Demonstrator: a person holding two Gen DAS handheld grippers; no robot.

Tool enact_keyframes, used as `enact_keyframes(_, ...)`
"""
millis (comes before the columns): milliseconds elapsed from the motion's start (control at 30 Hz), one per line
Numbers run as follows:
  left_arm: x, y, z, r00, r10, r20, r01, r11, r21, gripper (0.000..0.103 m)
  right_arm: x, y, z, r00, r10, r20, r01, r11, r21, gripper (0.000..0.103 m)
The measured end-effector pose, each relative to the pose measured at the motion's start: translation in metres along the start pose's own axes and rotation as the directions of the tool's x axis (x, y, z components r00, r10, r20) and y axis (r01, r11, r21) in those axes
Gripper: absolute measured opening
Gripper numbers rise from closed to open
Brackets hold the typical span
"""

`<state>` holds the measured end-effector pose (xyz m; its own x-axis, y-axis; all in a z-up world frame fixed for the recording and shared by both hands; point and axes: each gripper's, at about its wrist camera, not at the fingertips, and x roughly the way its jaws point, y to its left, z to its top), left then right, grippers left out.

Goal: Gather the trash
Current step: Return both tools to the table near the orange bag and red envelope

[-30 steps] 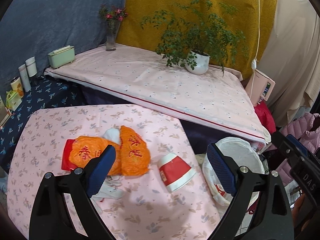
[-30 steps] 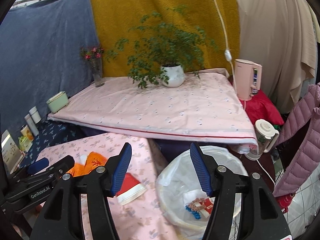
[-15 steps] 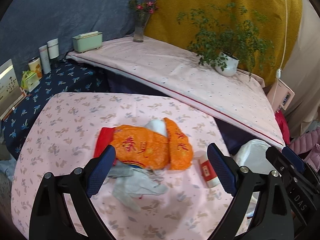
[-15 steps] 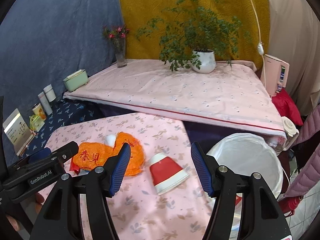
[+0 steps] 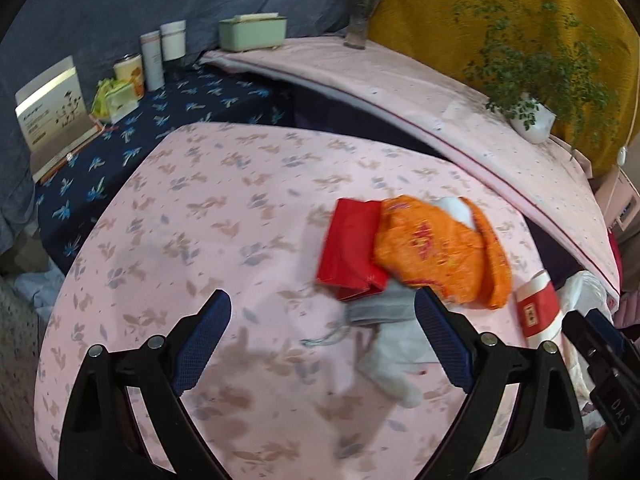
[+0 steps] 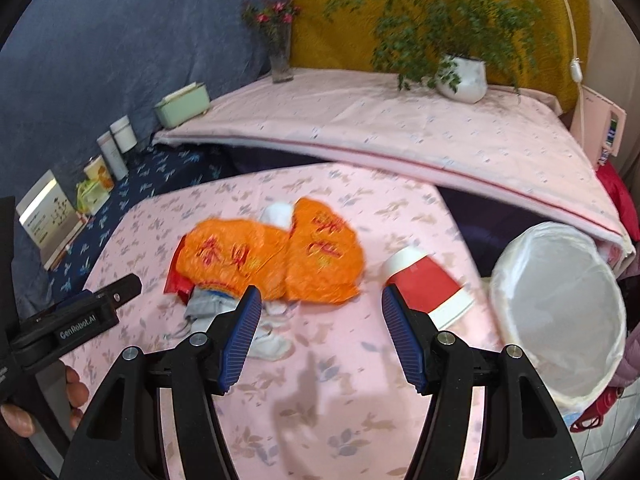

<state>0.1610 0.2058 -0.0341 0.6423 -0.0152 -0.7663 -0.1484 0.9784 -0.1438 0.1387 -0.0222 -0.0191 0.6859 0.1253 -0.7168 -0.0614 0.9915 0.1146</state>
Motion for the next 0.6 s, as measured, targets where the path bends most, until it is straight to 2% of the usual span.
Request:
enact_keyframes(267,0.013,0.023,-0.014,0.999,0.016,-0.028,-0.016,1.0,-0.003,0.088,0.038,0.037,-0.021,0.995,0.061,-0.082,-0.064,0.997,-0.037,0.061)
enact_keyframes(400,0.019,0.021,-0.011,0.999,0.001,-0.038,-0.001,1.0,-0.001,0.088,0.048,0.037,-0.014,0.994,0.063,-0.084,-0.064,0.998,-0.016,0.061)
enact_keyframes(500,0.023,0.02,-0.007,0.999,-0.007,-0.039,0.006,1.0,-0.016,0.088,0.056,0.036,0.001,0.992,0.093,-0.087,-0.091,0.996,0.026,0.061)
enact_keyframes(600,0.029,0.024,-0.004,0.999,-0.009,-0.047,0.008,0.999,-0.038,0.088,0.066,0.044,0.015,0.991,0.109,-0.078,-0.108,0.994,0.021,0.061)
